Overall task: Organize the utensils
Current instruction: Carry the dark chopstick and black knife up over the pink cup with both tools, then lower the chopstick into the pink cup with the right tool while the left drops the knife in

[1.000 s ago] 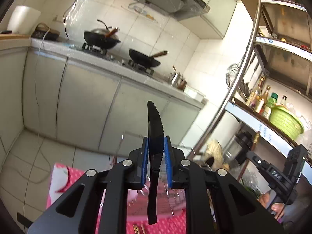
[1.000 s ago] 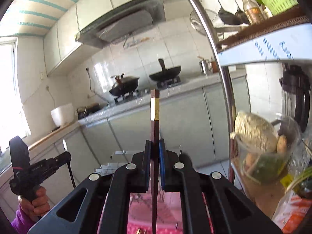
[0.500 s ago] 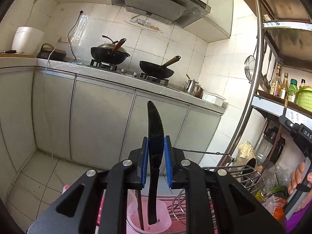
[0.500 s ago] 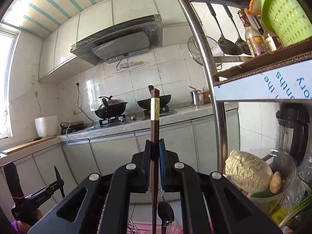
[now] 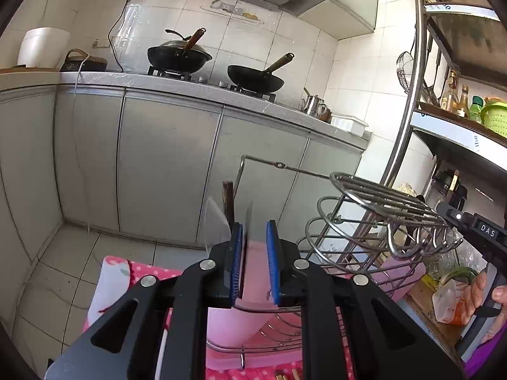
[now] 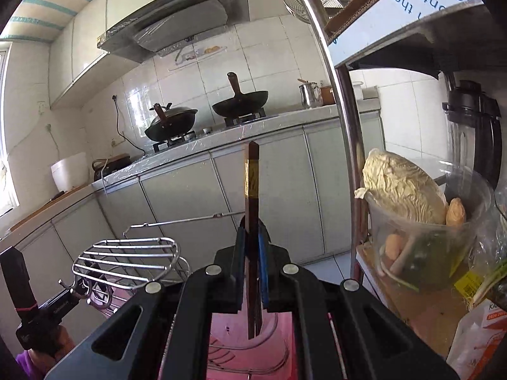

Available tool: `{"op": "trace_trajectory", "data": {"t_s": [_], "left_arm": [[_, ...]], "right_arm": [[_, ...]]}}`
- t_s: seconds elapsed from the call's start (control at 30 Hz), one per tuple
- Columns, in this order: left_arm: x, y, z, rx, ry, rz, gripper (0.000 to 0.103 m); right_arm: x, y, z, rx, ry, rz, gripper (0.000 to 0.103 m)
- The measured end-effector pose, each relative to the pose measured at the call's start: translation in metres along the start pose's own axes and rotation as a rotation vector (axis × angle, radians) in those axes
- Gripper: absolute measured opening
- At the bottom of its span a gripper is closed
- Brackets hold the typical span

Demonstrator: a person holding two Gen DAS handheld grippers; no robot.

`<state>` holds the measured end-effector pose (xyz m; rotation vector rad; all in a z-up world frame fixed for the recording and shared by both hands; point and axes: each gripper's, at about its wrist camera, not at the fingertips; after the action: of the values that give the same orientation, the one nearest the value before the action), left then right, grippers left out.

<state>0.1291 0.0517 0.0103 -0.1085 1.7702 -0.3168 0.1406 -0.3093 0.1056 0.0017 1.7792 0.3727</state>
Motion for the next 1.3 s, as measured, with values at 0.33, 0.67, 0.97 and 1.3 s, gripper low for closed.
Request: {"op": "trace_trajectory", "data": {"t_s": [0.33, 0.67, 0.97, 1.3], "left_arm": [[0.007, 0.002, -0.007, -0.003, 0.041, -0.024, 0.015], [-0.010, 0.000, -0.027, -0.005, 0.020, -0.012, 0.026], [-0.006, -0.008, -0.046, -0.016, 0.070, 0.006, 0.032], [0.027, -0.008, -0.055, 0.007, 0.262, -0.049, 0.032]], "right_arm": [[0.014, -0.004, -0.003, 0.001, 0.059, 0.013, 0.011], [-0.006, -0.001, -0.015, -0.009, 0.054, -0.008, 0.034], [-0.009, 0.005, -0.039, 0.006, 0.070, -0.052, 0.036], [0.010, -0.003, -0.068, 0.003, 0.143, -0.008, 0.036]]}}
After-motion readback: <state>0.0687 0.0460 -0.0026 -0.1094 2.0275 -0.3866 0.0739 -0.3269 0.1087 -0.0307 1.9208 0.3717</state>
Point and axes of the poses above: each gripper's, at about its wrist camera, not at the fingertips, and z roughly the way its jaws point, y to its left, x to its underside, and after that the axes turned 9 degrees about -y, right-handed
